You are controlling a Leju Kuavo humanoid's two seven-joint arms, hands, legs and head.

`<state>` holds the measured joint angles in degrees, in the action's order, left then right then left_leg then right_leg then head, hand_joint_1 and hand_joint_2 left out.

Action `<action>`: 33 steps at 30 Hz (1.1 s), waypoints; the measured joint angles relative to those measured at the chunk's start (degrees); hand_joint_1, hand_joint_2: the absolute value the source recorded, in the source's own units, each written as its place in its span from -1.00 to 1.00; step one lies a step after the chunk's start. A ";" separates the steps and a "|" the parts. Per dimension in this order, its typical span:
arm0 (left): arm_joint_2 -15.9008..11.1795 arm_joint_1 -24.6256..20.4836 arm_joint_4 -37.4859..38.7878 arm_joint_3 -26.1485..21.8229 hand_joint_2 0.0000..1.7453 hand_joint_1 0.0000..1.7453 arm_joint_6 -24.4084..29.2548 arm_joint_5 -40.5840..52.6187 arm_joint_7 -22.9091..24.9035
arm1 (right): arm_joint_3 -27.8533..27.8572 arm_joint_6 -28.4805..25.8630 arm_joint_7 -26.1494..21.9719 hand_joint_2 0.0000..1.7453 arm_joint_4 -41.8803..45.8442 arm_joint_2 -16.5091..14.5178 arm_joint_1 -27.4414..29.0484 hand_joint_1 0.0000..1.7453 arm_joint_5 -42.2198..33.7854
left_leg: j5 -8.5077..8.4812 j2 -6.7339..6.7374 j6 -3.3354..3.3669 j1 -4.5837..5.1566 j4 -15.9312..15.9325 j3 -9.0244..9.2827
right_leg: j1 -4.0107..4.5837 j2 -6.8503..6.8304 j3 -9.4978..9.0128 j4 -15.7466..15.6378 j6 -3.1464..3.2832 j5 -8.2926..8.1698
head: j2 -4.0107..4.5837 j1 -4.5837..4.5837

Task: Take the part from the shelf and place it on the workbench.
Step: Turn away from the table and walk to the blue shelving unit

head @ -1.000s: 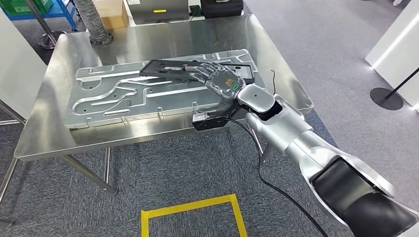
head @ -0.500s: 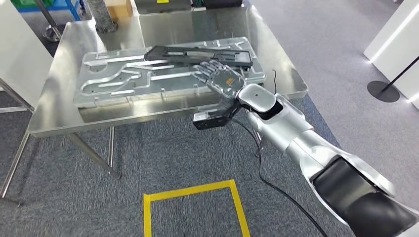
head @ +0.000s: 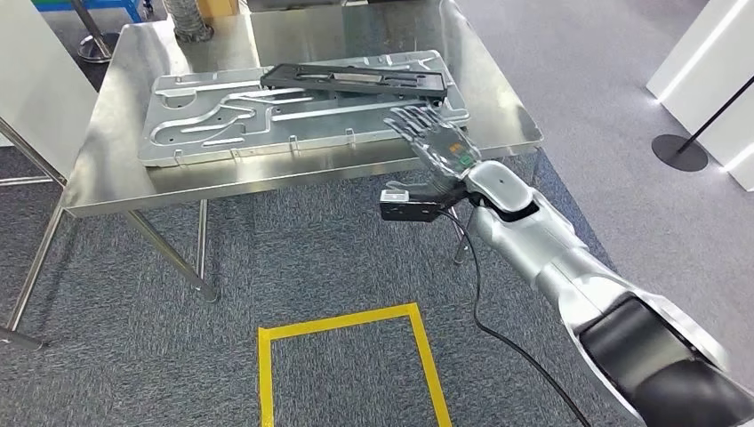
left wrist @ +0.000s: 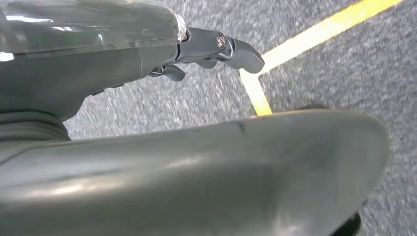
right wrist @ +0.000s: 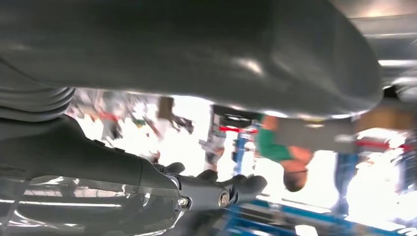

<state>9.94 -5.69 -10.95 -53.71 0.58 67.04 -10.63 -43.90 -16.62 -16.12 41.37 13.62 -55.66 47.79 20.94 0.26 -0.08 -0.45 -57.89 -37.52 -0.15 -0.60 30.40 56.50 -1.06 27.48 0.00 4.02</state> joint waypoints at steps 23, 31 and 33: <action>-0.15 -0.32 0.00 -1.54 -1.00 -1.00 -0.07 2.14 0.76 | 54.01 11.99 14.69 -1.00 -28.15 -10.35 51.18 -1.00 -41.47 | 3.16 0.58 2.21 0.21 0.84 3.18 | -1.00 0.14 8.23 17.42 -2.66 4.89 | 0.00 -0.01; -0.13 -1.60 -0.01 -0.38 -1.00 -1.00 -0.24 3.06 1.86 | 58.17 14.00 11.75 -1.00 -29.17 -15.46 50.65 -1.00 -42.37 | -1.40 1.09 -0.38 0.09 0.35 -0.97 | -0.59 0.16 -5.94 -1.74 0.20 3.75 | 0.00 -0.01; -0.16 -1.28 0.00 -0.34 -1.00 -1.00 -0.30 3.17 2.28 | 58.66 14.41 11.24 -1.00 -29.36 -16.03 50.43 -1.00 -42.43 | 2.82 0.67 -1.01 -0.11 -2.47 -2.07 | -0.67 -0.09 -4.32 -1.73 1.26 2.13 | 0.00 -0.01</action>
<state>9.78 -6.97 -10.95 -54.05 0.28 70.22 -8.35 14.77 -2.22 -4.87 12.00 -2.41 -5.23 5.37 23.76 0.93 -1.09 -0.56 -60.36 -39.59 -0.82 -0.69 26.08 54.77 0.20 29.61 0.00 4.01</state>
